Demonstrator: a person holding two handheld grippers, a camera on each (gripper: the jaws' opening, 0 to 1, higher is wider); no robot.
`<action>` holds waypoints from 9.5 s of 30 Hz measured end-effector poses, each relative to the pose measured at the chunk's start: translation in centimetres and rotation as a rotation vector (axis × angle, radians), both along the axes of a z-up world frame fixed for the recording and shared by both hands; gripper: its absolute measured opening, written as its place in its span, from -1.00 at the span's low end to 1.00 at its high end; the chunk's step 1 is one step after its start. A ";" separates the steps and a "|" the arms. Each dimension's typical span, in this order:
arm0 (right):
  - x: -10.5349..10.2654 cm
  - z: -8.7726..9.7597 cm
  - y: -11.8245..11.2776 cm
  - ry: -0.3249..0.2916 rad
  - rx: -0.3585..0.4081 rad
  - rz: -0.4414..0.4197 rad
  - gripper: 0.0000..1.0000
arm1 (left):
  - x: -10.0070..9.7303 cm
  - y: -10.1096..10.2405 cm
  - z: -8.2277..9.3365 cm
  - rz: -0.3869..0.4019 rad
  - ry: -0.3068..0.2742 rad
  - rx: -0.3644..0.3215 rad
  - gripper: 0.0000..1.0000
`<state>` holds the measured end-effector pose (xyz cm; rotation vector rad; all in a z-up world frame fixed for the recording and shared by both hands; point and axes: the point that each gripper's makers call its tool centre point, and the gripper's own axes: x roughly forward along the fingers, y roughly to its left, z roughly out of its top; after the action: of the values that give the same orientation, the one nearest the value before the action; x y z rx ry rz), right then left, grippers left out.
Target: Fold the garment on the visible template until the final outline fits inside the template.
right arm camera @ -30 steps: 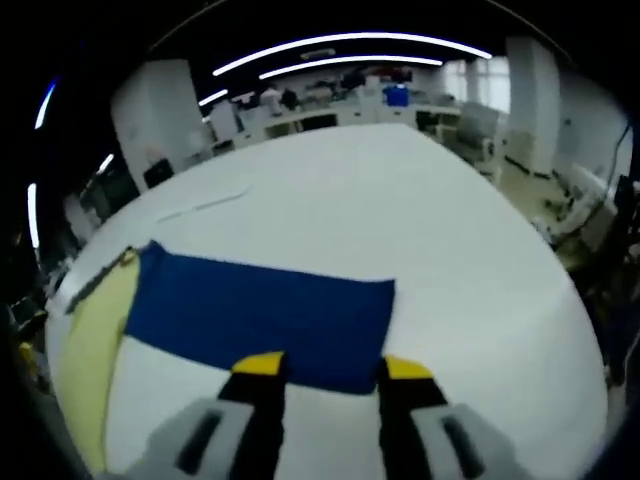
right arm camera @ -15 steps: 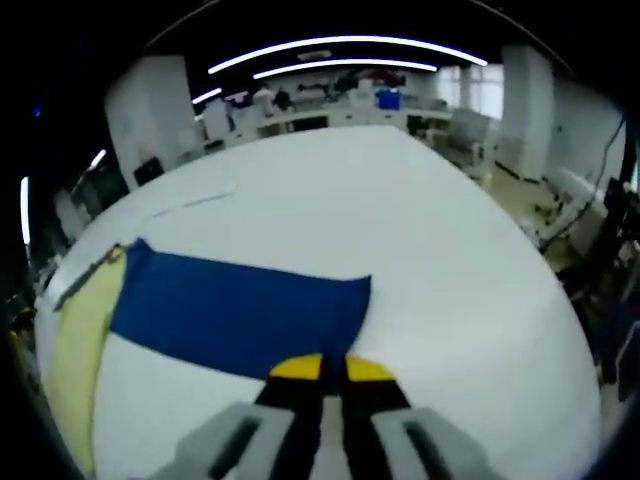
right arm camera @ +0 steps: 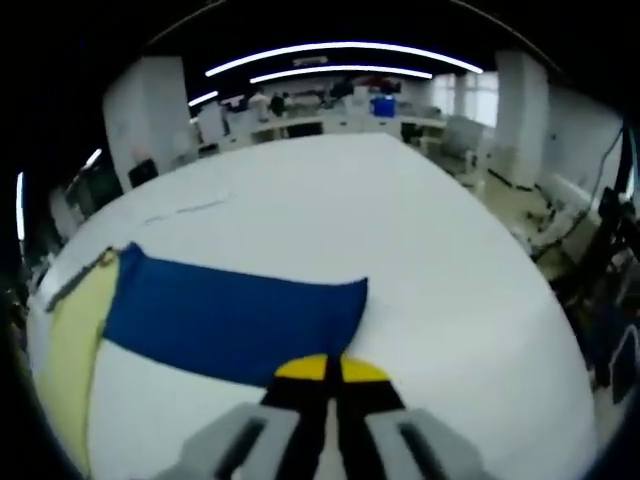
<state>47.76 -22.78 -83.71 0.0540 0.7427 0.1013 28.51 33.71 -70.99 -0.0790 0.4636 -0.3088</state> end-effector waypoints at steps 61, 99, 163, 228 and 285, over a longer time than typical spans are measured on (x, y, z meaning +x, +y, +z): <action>0.0 10.1 46.2 -0.066 0.521 0.376 -1.00 | -1.3 6.3 -4.6 -0.113 -0.024 -0.101 0.49; -3.2 2.4 59.2 0.099 0.391 0.618 -1.00 | -2.4 7.2 -7.3 -0.052 0.039 -0.126 0.46; 9.8 0.8 36.4 0.302 -0.044 0.640 -0.91 | 18.0 3.1 -12.4 -0.043 0.106 -0.126 -0.22; 10.5 -0.1 33.0 0.405 -0.240 0.703 -1.00 | 17.6 3.8 -12.2 -0.091 0.091 0.093 -1.00; -3.3 5.6 31.6 0.041 0.008 0.707 0.98 | 9.6 12.6 -6.5 -0.031 0.022 0.023 0.98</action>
<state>44.48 8.78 -78.11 -0.2027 0.7750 0.7781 38.08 46.31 -77.46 -0.0527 0.4909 -0.3328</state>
